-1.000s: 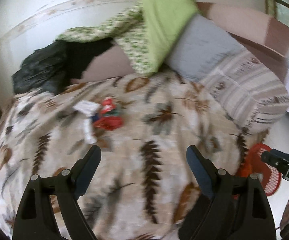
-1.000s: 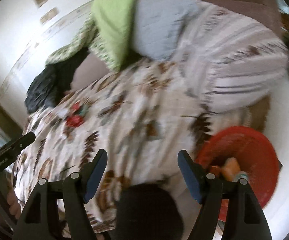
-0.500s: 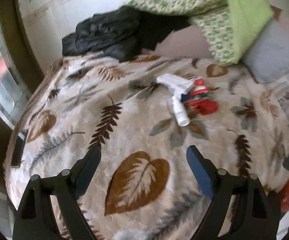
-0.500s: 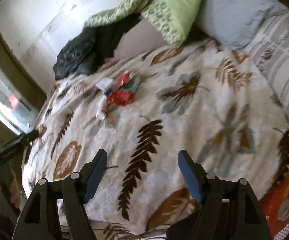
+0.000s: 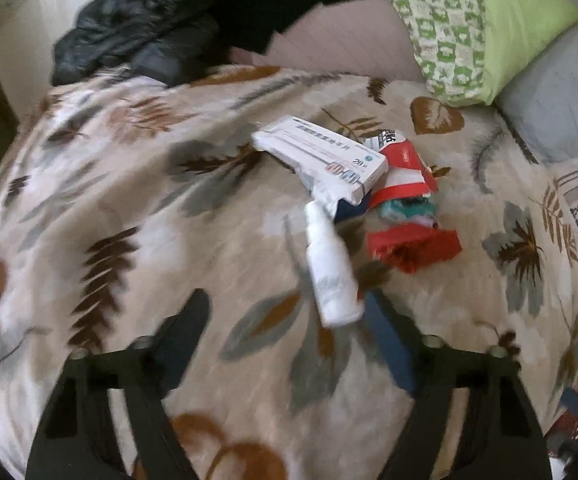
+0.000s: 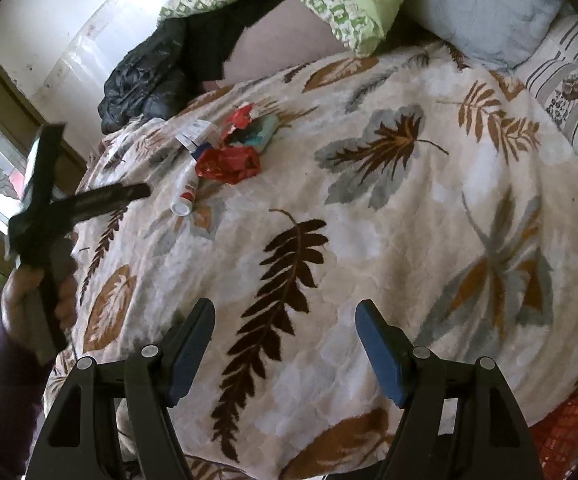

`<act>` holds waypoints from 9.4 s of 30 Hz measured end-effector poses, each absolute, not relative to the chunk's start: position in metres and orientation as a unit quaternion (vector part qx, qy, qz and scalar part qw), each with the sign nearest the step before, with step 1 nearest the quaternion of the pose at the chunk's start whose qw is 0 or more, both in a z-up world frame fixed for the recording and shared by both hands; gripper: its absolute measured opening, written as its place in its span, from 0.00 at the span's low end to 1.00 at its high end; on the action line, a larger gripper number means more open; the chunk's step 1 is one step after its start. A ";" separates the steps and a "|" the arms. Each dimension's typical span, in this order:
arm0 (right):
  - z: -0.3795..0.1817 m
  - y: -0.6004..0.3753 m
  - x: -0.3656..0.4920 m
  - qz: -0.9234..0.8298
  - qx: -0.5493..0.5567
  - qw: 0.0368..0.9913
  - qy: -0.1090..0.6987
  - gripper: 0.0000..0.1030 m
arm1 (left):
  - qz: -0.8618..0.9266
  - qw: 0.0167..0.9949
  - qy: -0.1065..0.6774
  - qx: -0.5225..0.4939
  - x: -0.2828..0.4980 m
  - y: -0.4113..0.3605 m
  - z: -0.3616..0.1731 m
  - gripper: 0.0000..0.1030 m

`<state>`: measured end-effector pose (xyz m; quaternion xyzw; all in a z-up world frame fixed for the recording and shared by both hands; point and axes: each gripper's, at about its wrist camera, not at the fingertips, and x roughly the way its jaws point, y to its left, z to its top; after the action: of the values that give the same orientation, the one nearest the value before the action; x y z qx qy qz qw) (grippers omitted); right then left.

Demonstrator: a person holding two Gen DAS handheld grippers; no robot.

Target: Collect trash

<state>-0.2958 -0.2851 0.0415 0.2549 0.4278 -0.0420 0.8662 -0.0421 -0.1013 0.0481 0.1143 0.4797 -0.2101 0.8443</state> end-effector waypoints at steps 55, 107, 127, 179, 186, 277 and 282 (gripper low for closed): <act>0.029 -0.227 -0.107 0.080 0.158 0.862 0.476 0.37 | -0.184 0.845 0.500 0.047 -0.079 -0.033 0.029 0.28; 0.101 -0.393 -0.538 -0.262 0.323 0.868 0.270 0.37 | -0.407 0.824 0.303 0.252 -0.371 -0.220 0.150 0.28; 0.068 -0.461 -0.648 -0.392 0.376 0.800 0.253 0.41 | -0.576 0.686 0.321 0.307 -0.483 -0.380 0.113 0.28; 0.101 -0.291 -0.345 -0.084 0.207 0.904 0.364 0.74 | -0.204 0.868 0.439 0.108 -0.078 -0.099 0.132 0.82; 0.077 -0.298 -0.317 -0.077 0.216 0.892 0.388 0.74 | -0.181 0.841 0.508 0.037 0.031 -0.123 0.089 0.82; 0.050 -0.289 -0.263 0.001 0.298 0.859 0.416 0.54 | -0.174 0.871 0.436 0.144 -0.124 -0.067 0.087 0.32; 0.070 -0.283 -0.288 0.000 0.300 0.868 0.395 0.54 | -0.188 0.880 0.419 0.124 -0.162 -0.062 0.117 0.32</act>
<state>-0.2876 -0.2834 0.0703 0.3004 0.3950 0.0005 0.8682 -0.1619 -0.0620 0.1173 0.1242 0.4185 -0.1884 0.8797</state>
